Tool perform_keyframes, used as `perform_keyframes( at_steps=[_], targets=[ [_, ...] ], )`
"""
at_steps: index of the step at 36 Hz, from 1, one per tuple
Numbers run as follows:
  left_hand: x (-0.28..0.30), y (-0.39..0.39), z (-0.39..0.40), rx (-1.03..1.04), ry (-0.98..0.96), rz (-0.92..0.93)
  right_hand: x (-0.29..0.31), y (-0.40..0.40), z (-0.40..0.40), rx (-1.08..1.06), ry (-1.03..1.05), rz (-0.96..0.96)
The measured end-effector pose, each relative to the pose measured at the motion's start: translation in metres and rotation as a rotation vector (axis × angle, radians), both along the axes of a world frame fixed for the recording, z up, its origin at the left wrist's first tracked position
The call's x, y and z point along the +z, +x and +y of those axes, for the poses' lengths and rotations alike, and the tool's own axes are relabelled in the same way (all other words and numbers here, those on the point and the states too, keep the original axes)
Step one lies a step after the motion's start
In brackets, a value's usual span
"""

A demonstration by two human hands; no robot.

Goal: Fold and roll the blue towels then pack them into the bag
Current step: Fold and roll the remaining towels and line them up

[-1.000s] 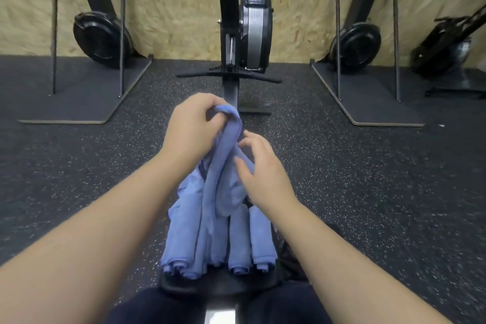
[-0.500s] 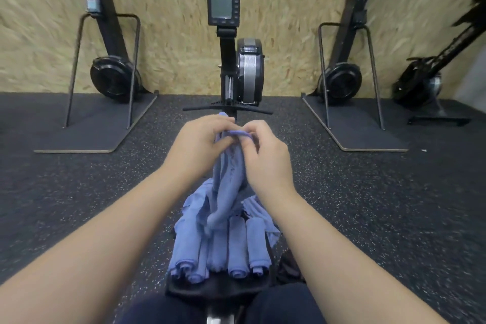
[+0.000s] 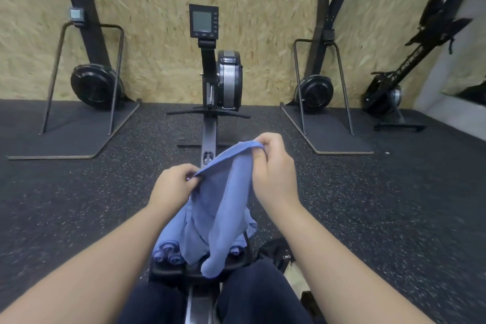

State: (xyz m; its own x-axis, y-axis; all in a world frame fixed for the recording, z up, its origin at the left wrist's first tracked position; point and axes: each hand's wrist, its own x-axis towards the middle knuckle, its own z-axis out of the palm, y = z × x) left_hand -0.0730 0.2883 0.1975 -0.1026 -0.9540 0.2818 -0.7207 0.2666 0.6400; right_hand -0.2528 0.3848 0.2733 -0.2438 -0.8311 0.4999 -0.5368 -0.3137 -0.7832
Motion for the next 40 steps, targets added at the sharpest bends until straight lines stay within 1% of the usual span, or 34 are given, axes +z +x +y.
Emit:
perform_keyframes(
  at_steps=[3,7,11,16,22,30,33,35,40],
  targets=[
    [-0.01,0.008,0.009,0.053,0.065,0.04,-0.006,-0.008,0.012,-0.017,0.013,0.003],
    [-0.007,0.011,0.016,0.053,0.075,0.104,-0.013,-0.013,0.023,-0.036,0.057,0.046],
    [0.012,0.008,0.021,-0.011,0.046,0.18,-0.018,-0.015,0.029,-0.03,0.119,0.095],
    [0.049,-0.003,0.035,-0.063,-0.037,0.219,-0.021,-0.004,0.033,0.009,0.209,0.157],
    [0.073,0.0,0.066,-0.161,-0.069,0.339,-0.019,0.021,0.042,0.076,0.171,0.068],
    [0.086,0.003,0.101,-0.322,-0.089,0.378,-0.014,0.041,0.052,0.152,0.126,-0.065],
    [0.083,0.006,0.104,-0.328,-0.109,0.389,-0.011,0.043,0.057,0.136,0.073,-0.005],
    [0.08,0.008,0.106,-0.329,-0.126,0.372,-0.011,0.044,0.059,0.125,0.044,-0.008],
    [0.061,0.015,0.108,-0.233,-0.163,0.249,-0.01,0.045,0.058,0.117,-0.008,-0.042]
  ],
)
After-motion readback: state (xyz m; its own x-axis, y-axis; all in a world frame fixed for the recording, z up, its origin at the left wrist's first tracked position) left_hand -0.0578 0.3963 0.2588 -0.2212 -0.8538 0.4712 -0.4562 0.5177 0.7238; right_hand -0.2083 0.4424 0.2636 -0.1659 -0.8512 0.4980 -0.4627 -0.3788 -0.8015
